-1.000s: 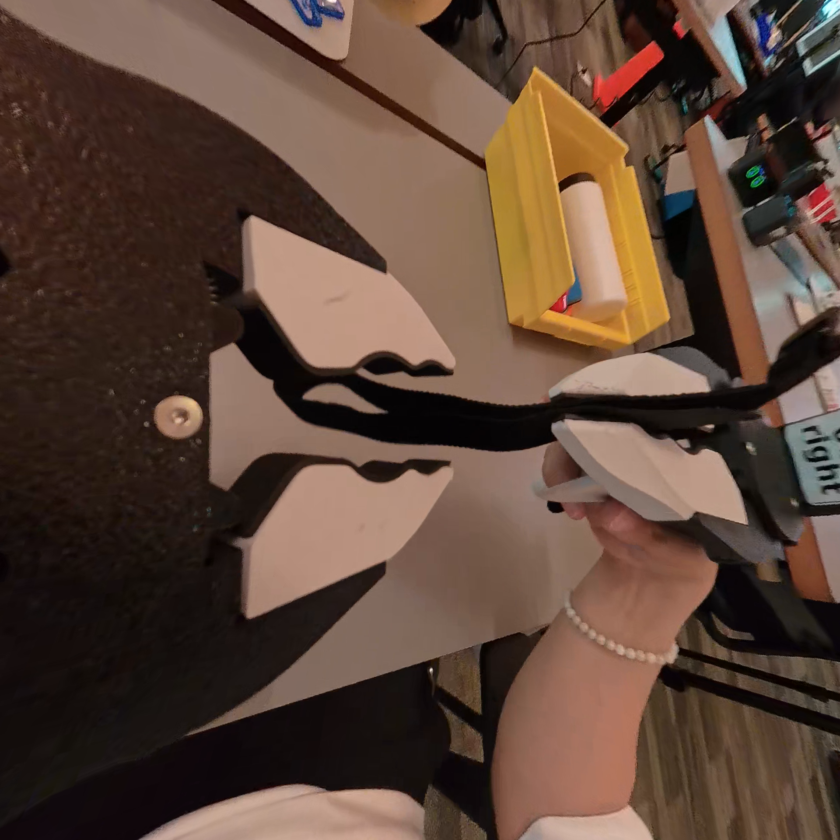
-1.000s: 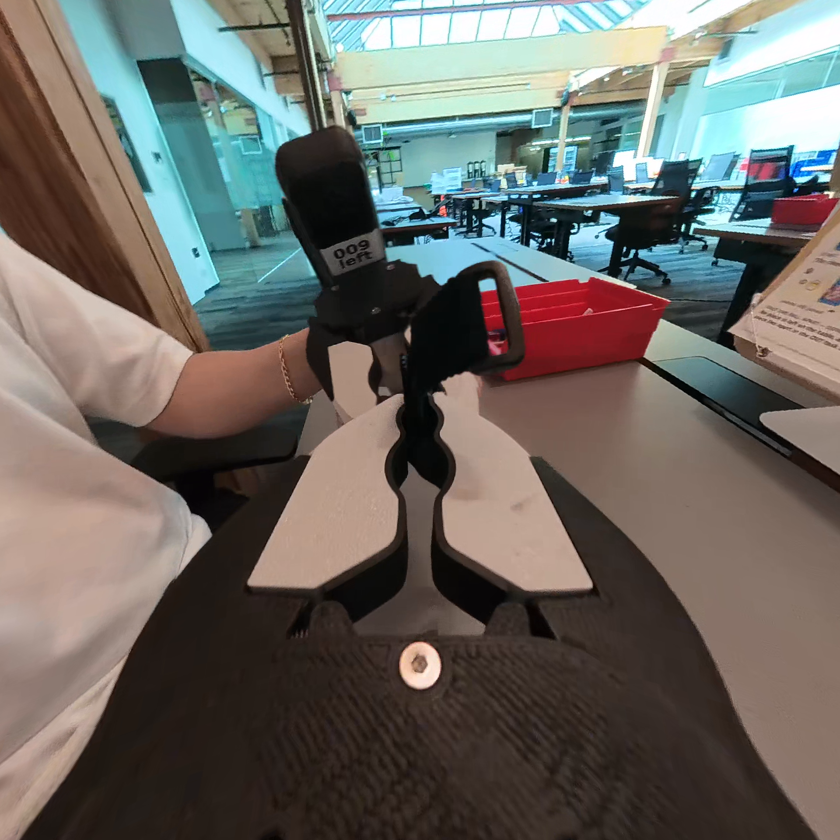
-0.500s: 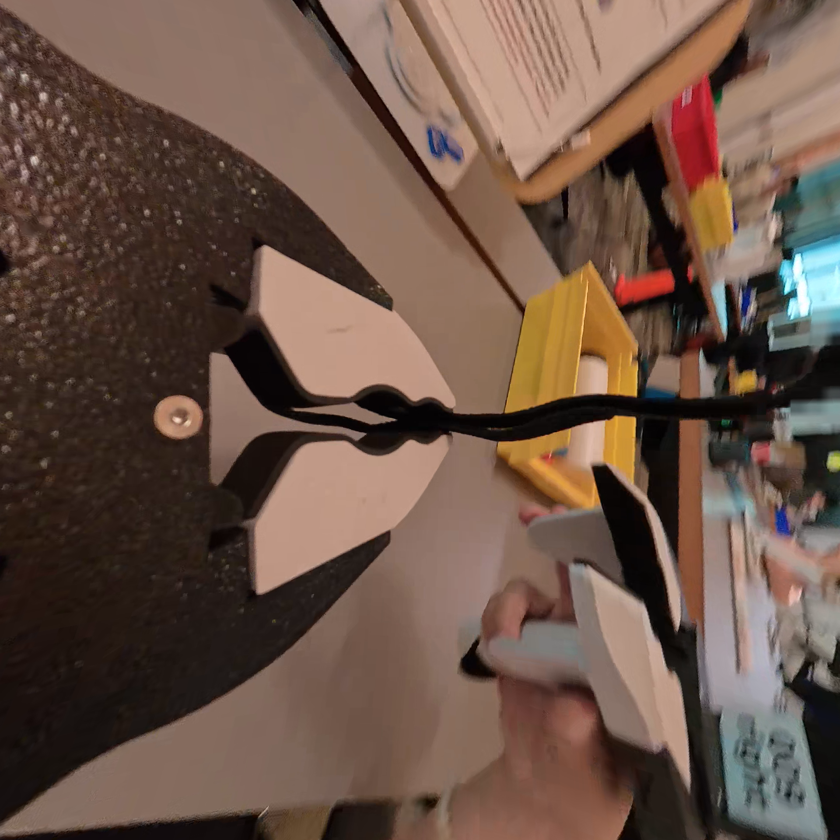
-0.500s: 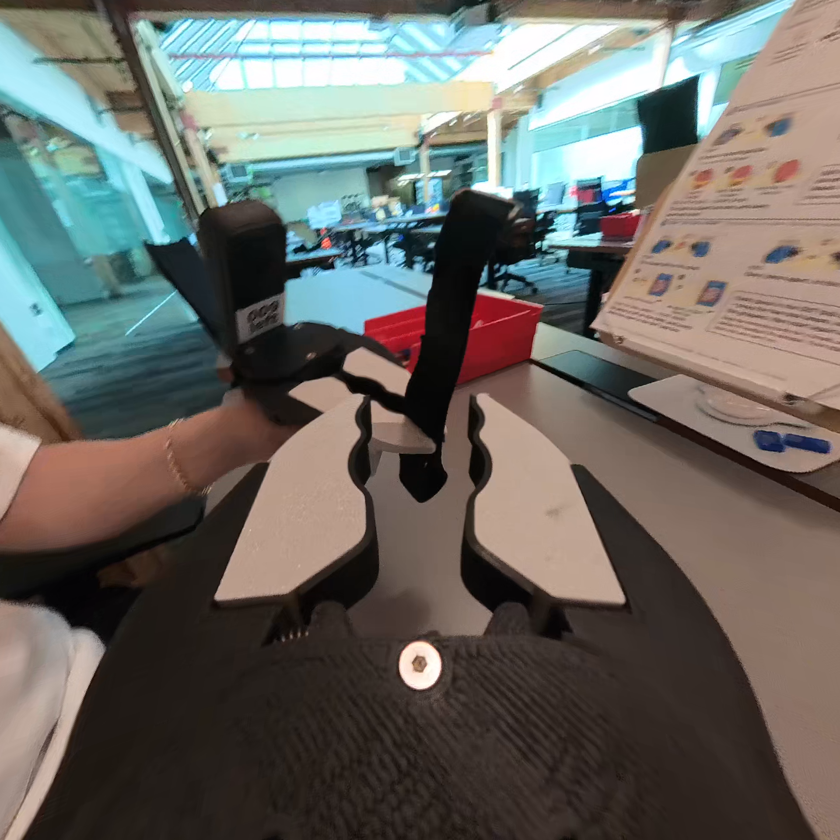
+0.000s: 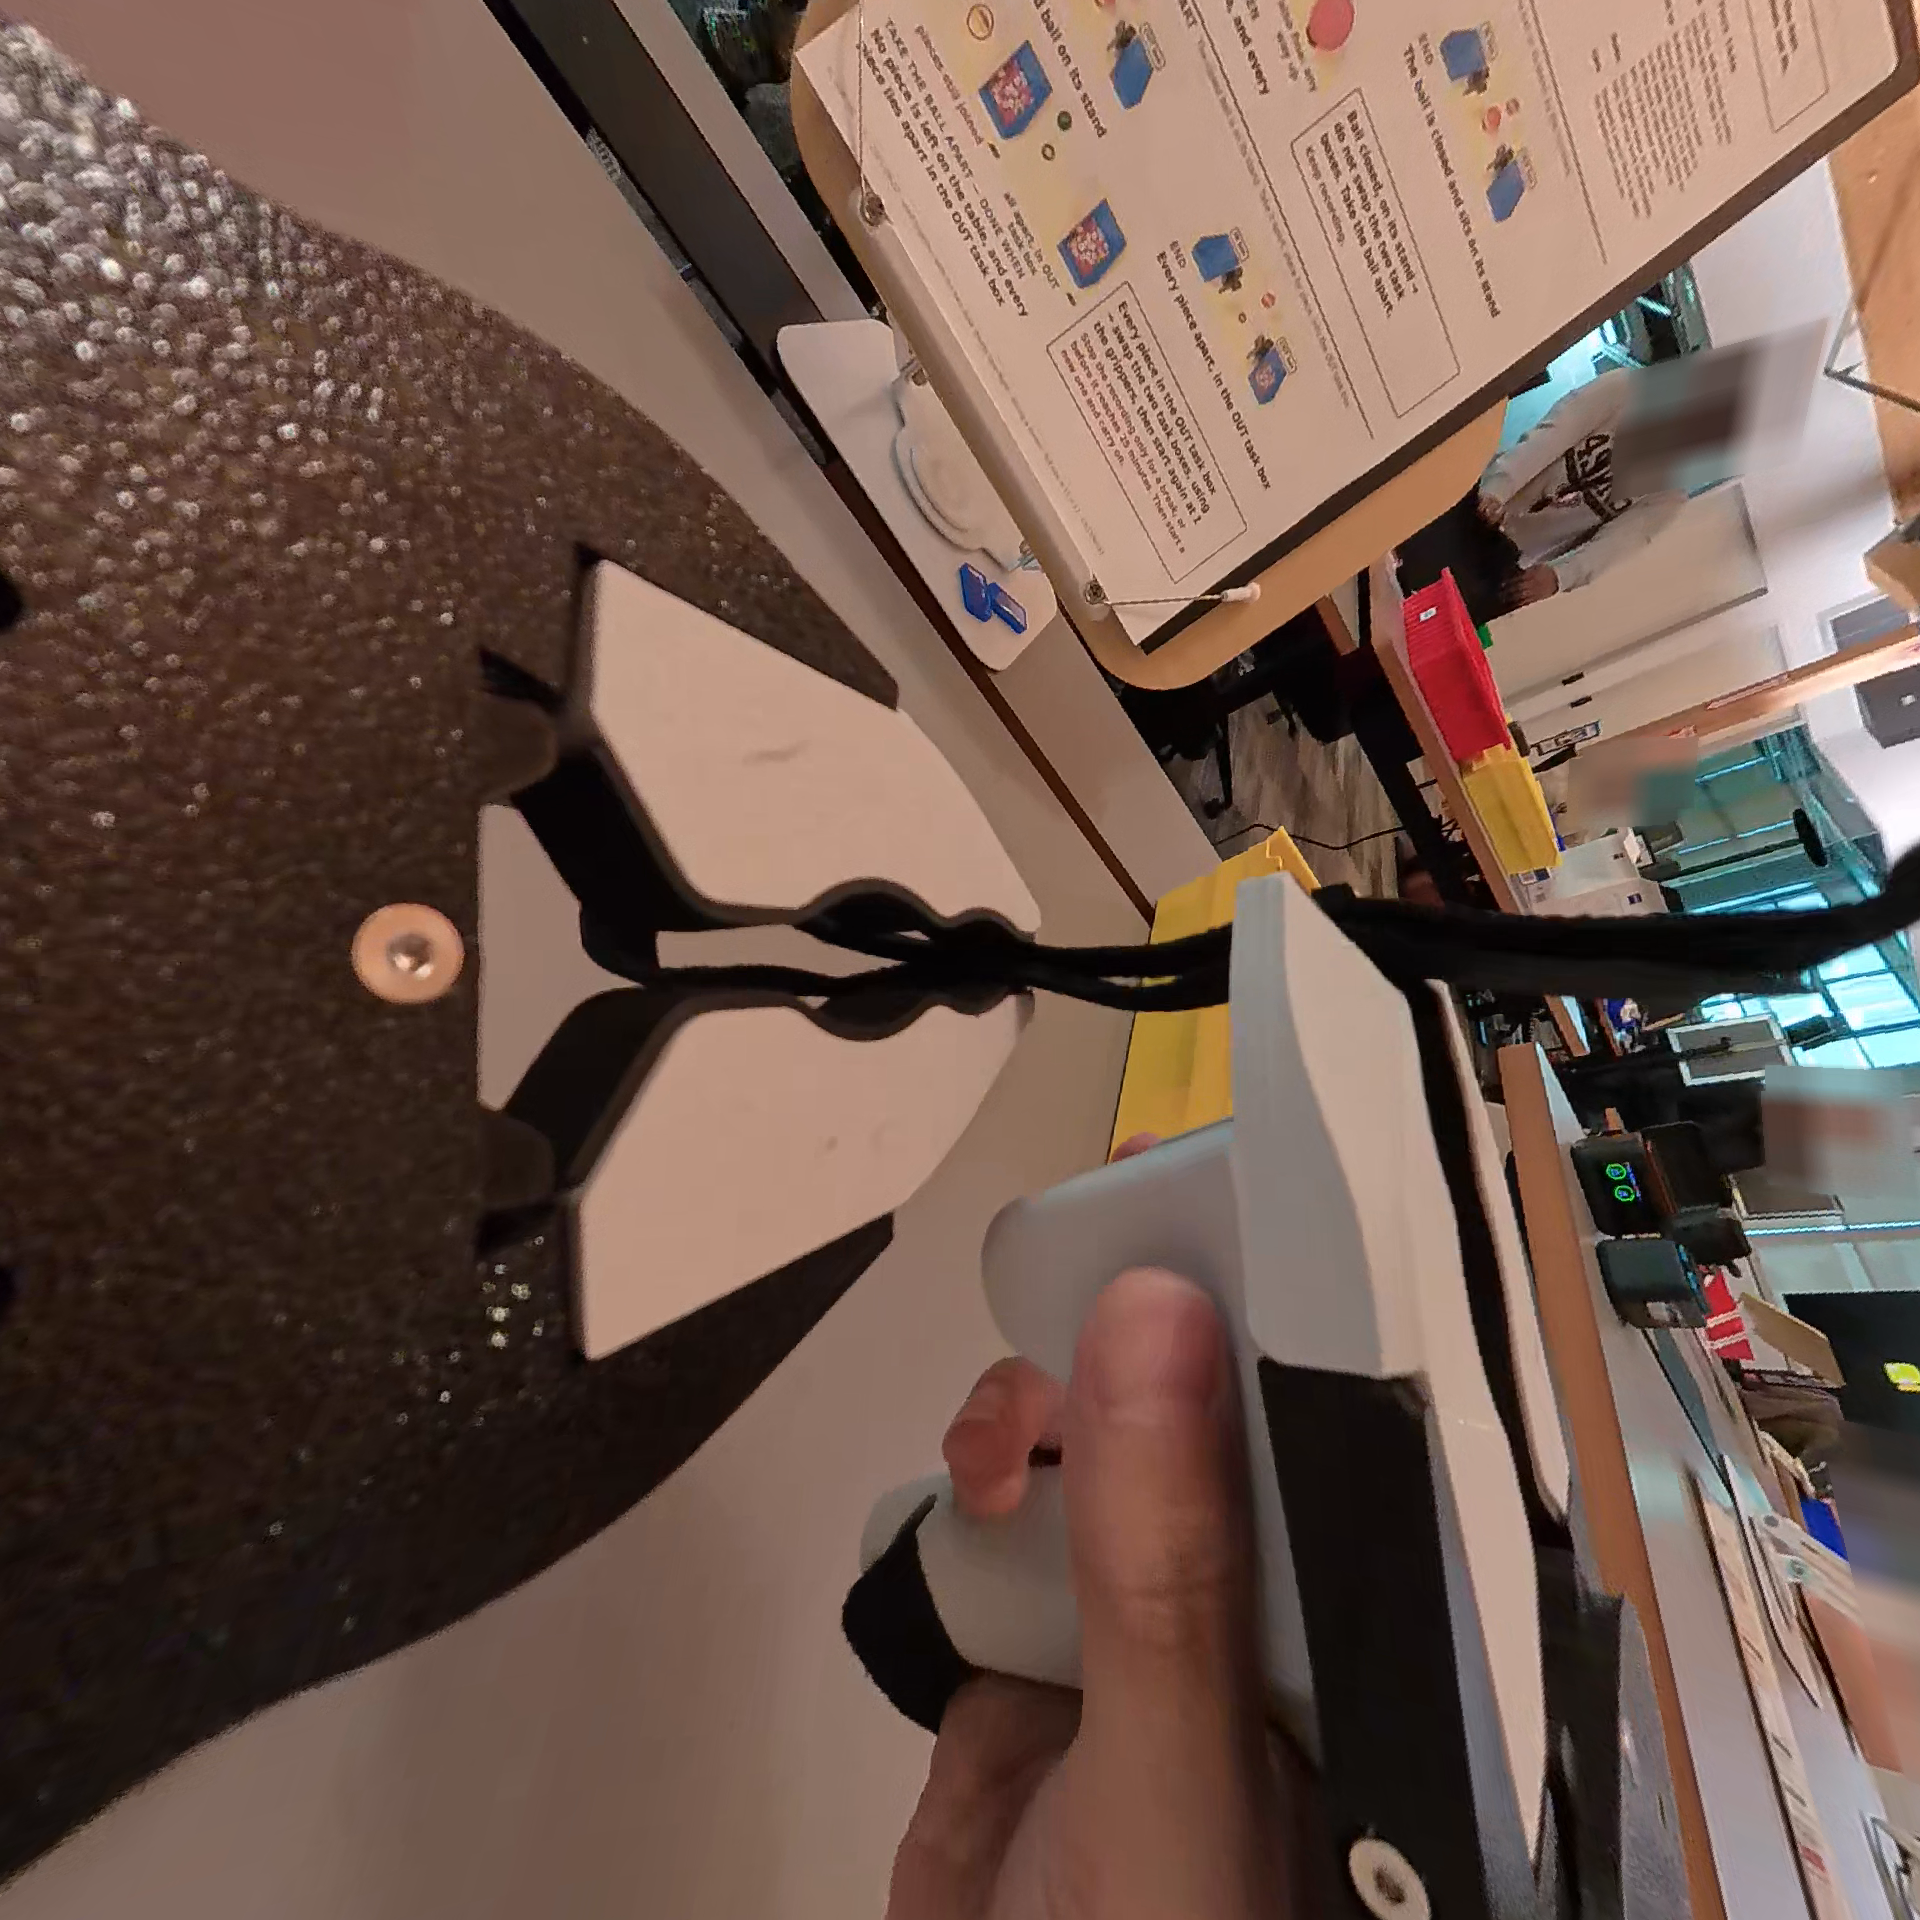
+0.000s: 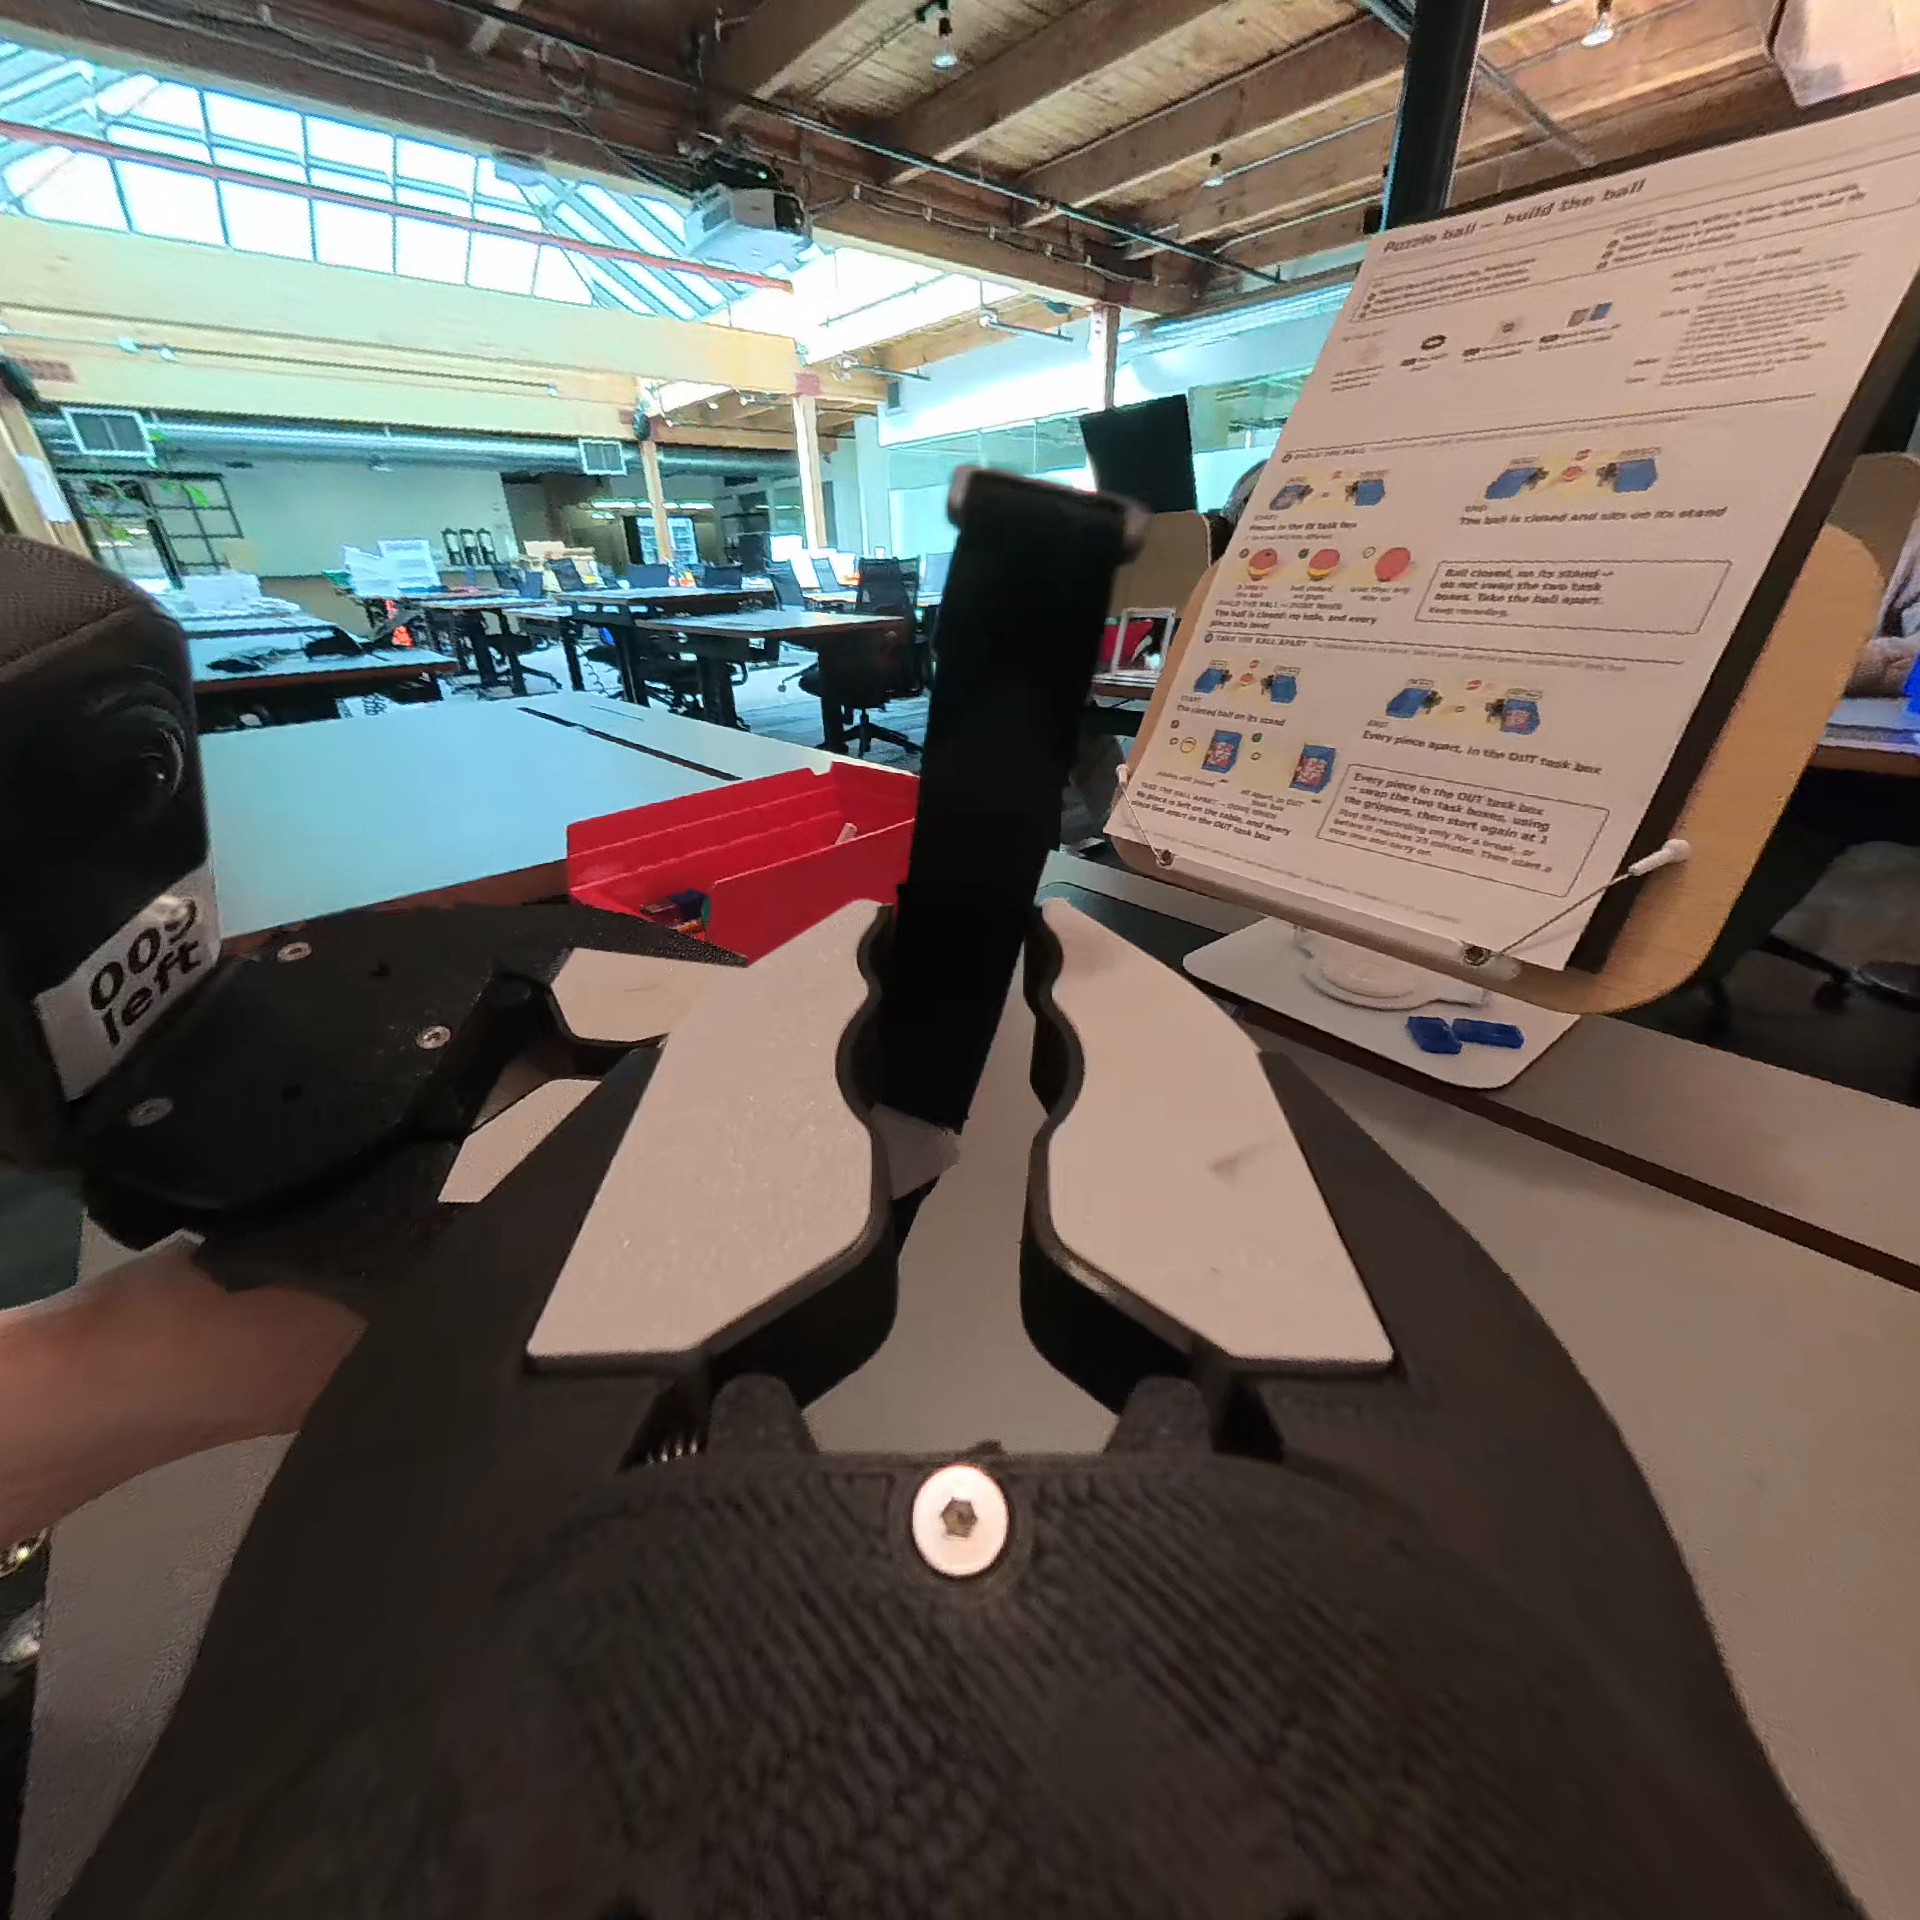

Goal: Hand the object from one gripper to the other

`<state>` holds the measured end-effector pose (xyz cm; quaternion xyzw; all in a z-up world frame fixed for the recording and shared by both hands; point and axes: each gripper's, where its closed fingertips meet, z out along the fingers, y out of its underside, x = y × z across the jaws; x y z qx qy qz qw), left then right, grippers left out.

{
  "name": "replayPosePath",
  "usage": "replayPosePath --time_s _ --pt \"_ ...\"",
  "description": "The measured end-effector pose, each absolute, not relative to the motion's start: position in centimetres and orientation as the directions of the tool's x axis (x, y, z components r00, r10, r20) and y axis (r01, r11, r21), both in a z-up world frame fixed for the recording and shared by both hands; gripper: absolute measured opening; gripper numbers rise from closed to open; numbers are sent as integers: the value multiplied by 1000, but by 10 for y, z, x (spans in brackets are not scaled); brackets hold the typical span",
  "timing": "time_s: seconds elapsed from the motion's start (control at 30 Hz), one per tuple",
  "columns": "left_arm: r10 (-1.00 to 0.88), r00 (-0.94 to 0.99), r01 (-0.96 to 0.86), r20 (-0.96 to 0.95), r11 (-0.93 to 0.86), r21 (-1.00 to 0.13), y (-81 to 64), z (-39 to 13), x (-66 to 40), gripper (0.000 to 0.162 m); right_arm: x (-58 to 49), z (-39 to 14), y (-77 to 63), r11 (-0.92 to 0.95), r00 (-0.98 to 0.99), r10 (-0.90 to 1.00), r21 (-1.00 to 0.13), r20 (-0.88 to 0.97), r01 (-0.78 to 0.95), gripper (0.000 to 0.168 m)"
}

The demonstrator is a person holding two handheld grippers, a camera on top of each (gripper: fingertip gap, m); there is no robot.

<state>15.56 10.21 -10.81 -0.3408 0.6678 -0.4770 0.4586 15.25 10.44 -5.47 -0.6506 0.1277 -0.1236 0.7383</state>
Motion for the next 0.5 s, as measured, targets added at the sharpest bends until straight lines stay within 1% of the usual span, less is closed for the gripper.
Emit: replayPosePath --time_s 0.1,0.17,0.27,0.33,0.43,0.5 --pt "-893 -342 -13 -293 317 -948 102 -109 154 5 150 -56 105 81 942 -334 -996 9 38 21" --pt "-886 -366 -9 -284 309 -951 100 -111 153 8 150 -57 105 55 946 -324 -998 22 42 21" --pt "-887 -401 -26 -229 261 -965 97 -114 151 33 160 -57 96 12 924 -374 -996 80 90 20" --pt "-882 -429 -32 -194 230 -973 98 -114 147 42 172 -55 82 -23 902 -416 -993 112 113 20" --pt "-875 -448 -19 -187 218 -976 108 -112 140 42 207 -44 43 -29 837 -537 -994 107 108 20" --pt "-877 -442 -21 -190 221 -975 119 -112 138 41 241 -35 9 -52 760 -640 -993 116 108 20"
